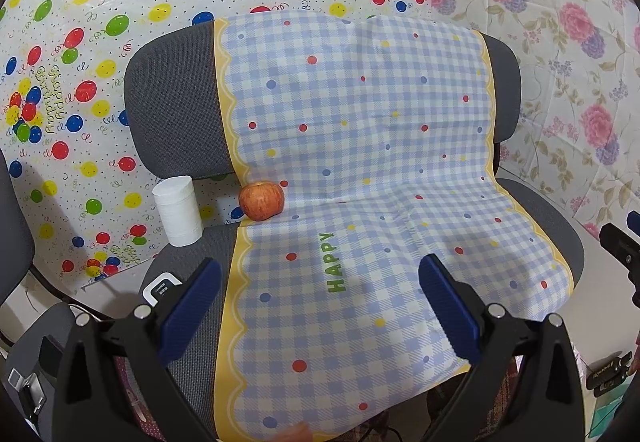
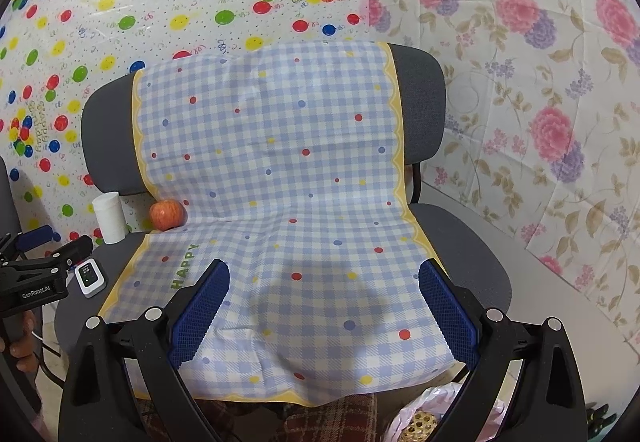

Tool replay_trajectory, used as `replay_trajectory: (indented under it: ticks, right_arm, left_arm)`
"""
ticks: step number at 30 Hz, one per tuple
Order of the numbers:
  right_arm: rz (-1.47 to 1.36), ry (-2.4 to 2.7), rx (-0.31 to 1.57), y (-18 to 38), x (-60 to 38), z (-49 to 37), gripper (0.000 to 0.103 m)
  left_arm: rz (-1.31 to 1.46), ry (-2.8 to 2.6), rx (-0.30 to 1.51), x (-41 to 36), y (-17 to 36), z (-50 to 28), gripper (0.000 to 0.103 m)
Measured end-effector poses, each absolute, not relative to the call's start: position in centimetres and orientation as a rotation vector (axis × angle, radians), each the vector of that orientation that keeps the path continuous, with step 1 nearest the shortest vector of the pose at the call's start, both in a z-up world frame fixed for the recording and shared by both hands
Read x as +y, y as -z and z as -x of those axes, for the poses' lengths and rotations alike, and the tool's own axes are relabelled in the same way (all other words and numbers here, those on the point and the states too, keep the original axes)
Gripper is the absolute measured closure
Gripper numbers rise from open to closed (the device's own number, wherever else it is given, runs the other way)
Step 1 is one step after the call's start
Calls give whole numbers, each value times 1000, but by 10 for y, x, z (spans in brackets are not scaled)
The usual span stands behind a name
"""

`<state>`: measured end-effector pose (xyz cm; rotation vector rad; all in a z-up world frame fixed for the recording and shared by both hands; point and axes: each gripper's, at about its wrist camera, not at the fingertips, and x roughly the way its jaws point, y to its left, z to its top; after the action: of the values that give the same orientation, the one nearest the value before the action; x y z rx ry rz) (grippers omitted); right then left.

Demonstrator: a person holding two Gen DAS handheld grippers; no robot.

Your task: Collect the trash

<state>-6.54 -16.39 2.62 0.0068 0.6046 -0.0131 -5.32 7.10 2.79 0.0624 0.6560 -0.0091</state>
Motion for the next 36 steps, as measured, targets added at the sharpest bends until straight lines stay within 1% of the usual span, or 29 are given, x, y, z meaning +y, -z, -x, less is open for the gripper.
replay_trajectory:
  ticks: [36]
  right_arm:
    - [-11,8,603,-25,-167,67,8]
  left_arm:
    - [-58,10,658,72,-27,53,7]
